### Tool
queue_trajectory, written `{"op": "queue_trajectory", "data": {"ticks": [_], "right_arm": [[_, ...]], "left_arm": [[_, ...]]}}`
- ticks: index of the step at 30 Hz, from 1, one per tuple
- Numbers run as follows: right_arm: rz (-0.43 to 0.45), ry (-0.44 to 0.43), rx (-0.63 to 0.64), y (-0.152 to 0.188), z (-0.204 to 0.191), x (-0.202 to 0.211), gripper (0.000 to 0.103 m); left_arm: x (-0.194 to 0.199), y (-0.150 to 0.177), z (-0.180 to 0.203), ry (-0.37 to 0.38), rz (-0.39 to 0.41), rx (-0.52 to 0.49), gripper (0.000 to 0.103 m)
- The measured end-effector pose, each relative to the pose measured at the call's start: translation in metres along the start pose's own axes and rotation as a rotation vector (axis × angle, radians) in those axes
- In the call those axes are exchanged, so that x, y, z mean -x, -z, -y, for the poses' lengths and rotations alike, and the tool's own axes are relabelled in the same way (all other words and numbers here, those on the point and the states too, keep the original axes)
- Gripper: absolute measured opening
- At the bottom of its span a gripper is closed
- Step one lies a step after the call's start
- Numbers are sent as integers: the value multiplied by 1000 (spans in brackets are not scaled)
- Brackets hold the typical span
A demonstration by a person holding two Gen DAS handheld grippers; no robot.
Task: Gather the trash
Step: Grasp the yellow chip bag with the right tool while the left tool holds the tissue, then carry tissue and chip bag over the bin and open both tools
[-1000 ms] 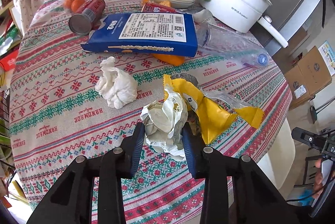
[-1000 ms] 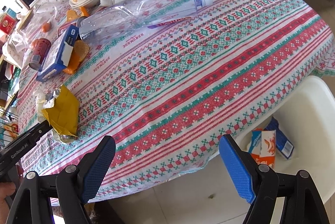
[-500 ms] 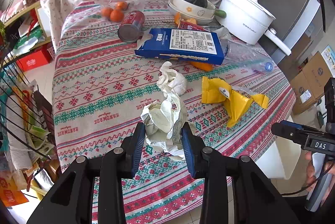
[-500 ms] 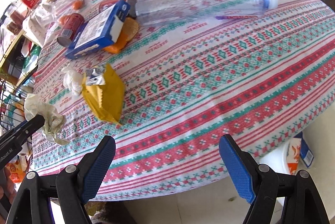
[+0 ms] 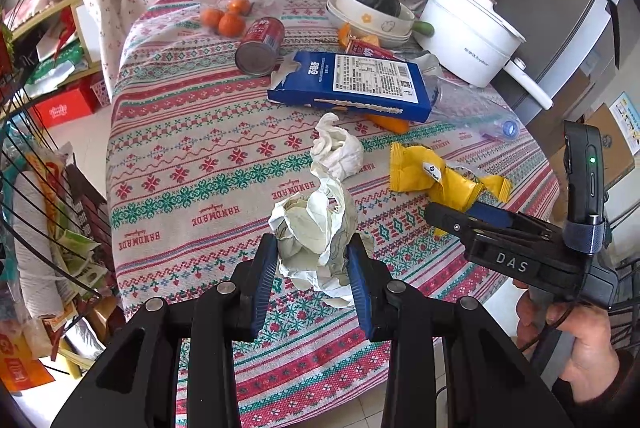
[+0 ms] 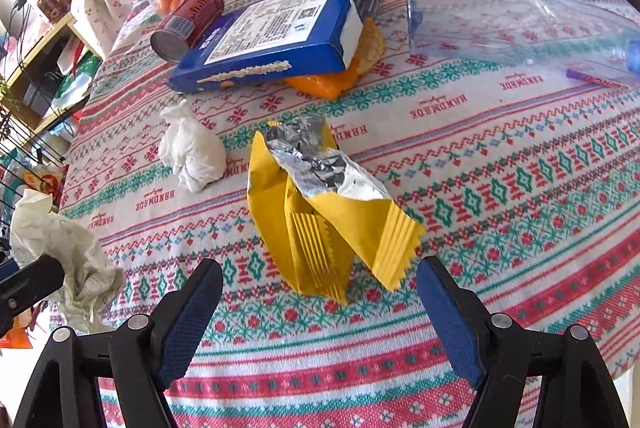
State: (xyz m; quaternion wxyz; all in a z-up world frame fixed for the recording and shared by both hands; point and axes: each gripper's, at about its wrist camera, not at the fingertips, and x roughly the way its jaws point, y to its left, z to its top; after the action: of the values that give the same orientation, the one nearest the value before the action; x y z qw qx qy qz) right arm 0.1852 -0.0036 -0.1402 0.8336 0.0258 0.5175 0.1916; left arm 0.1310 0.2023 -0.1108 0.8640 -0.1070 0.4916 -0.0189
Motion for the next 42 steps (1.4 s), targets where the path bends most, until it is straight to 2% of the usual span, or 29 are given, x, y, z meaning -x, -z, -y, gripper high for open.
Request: {"op": "queue_trajectory", "data": {"ticks": [3, 5, 7, 14, 22, 42], "right_arm": [[13, -15, 8, -2, 0, -5, 62], [7, -32, 13, -4, 1, -6, 33], [12, -37, 18, -5, 3, -3, 27], [60, -38, 39, -4, 12, 28, 25], [76, -26, 17, 2, 38, 60, 25], [125, 67, -88, 26, 140, 131, 25]], "left_arm": [[-1, -1, 2, 3, -4, -1, 37], [-2, -2, 4, 5, -7, -5, 37], [-3, -1, 6, 5, -7, -10, 37], [-2, 0, 17, 9, -3, -26, 37], [-3, -2, 43, 27, 0, -57, 37], [-33, -3, 167, 111, -23, -211, 37]]}}
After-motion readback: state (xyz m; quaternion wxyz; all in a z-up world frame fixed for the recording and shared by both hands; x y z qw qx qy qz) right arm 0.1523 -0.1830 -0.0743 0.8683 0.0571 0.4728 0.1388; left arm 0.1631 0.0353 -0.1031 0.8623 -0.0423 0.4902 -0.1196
